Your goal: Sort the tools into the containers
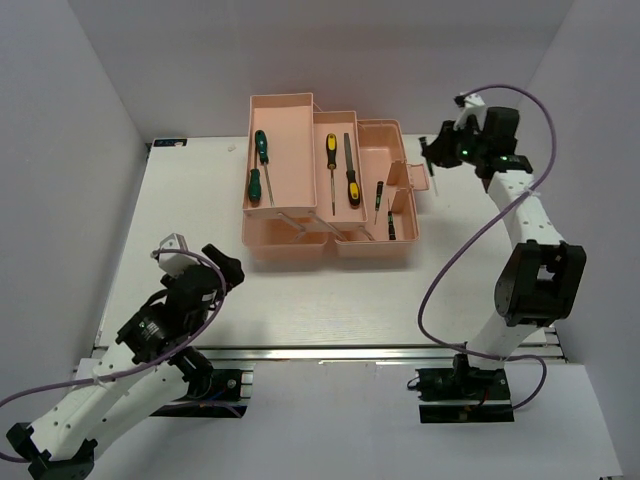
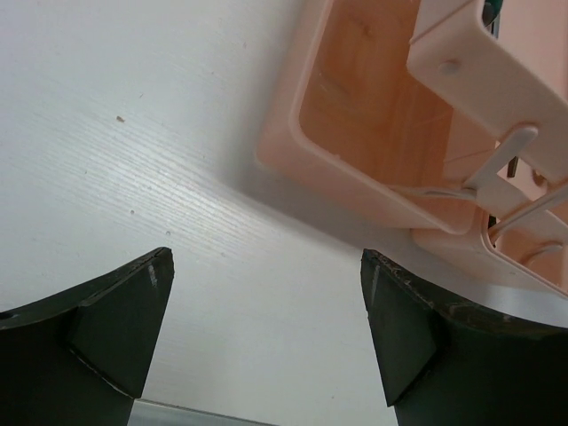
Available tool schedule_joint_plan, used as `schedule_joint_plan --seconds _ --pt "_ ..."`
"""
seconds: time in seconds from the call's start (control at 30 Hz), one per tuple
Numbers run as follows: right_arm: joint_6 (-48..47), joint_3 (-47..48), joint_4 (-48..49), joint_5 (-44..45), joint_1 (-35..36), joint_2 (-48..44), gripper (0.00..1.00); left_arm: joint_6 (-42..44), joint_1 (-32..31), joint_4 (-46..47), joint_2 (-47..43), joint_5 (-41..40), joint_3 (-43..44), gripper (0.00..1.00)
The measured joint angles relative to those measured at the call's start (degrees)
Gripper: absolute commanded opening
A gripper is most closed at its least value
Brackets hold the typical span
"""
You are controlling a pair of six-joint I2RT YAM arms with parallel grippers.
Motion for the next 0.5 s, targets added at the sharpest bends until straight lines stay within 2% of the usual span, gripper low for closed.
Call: schedule_joint_plan --seconds 0.13,0.2,0.23,0.27,0.3,0.33,0.4,0.43,0.47,0.5 --pt "4.0 -0.8 0.8 -0.5 8.0 0.2 0.0 -1.2 0.0 -0.6 -1.2 1.1 -0.9 0.95" --pt "6.2 -2.0 1.4 -0.5 11.5 1.0 0.08 -1.4 0.0 -0.6 -1.2 1.4 -0.9 0.95" --pt "7.0 -2.3 1.6 -0.3 12.3 1.7 0.23 -1.4 0.0 -0.6 -1.2 1.5 -0.9 0.95" --pt "7.5 -2.6 1.7 0.3 13.0 2.6 0.3 -1.5 0.0 -0.6 -1.2 1.6 -0.9 0.95" --pt "8.0 -2.8 1.7 1.0 13.5 3.7 0.41 -1.5 0.0 -0.6 -1.2 1.7 -0.9 0.95" --pt "8.6 -2.8 1.7 1.6 13.7 4.7 0.62 -1.5 0.0 -0.6 -1.2 1.7 -0.9 0.95" --pt "8.9 -2.8 1.7 2.7 13.7 6.3 0.71 -1.5 0.0 -0.6 -1.2 2.1 -0.9 0.94" --pt "8.6 -2.8 1.7 3.0 13.6 6.8 0.83 -1.6 0.0 -0.6 -1.2 2.2 -0.9 0.94" --pt "8.4 -2.8 1.6 3.1 13.6 7.1 0.89 -1.7 0.0 -0.6 -1.2 2.3 -0.9 0.94" --pt "7.7 -2.8 1.6 3.1 13.5 7.2 0.89 -1.8 0.0 -0.6 -1.4 2.4 -0.9 0.94"
